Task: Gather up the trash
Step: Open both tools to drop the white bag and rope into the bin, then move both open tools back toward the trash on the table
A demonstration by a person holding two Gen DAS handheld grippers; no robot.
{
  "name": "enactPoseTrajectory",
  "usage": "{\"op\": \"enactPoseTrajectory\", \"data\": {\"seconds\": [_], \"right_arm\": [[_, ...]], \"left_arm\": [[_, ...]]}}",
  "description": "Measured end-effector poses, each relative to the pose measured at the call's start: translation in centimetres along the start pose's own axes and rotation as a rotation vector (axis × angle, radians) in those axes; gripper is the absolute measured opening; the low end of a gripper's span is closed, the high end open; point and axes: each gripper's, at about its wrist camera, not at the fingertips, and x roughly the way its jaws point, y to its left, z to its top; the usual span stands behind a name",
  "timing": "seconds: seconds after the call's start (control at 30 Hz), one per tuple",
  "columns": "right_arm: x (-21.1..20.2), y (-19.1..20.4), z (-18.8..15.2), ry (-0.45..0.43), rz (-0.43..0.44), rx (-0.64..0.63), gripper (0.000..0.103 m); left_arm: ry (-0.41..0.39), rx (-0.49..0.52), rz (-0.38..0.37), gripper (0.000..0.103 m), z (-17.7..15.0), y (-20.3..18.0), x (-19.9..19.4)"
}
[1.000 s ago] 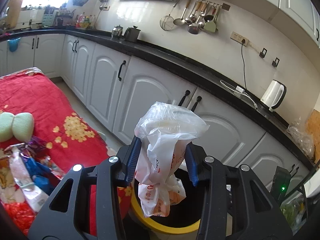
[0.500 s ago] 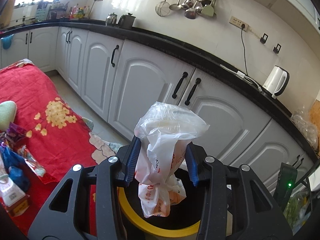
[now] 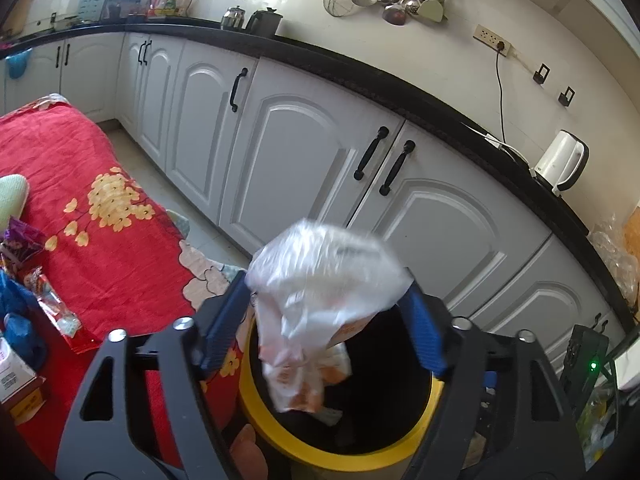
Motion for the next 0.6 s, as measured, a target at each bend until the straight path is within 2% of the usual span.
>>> {"op": "enactPoseTrajectory", "data": {"seconds": [0.17,0.43,0.6], "right_arm": [[-0.3,0.0,0.2,-0.021,-0.001,0.007,0.063],[-1.1,0.6,0.6,-0.042,0.009,0.003,0.065],[-2.1,2.2,0.8,-0.063,0.039,-0.021,0.066]], "left_arm": [[-0.008,-0.006,-0.001,0.092,0.0,0.4,-0.8],[-0.039,0.009,0.02,0.092,0.2,0.7,-2.8],[-0.068,0.013,0.058,0.092,0.5,1.2,-4.8]]}}
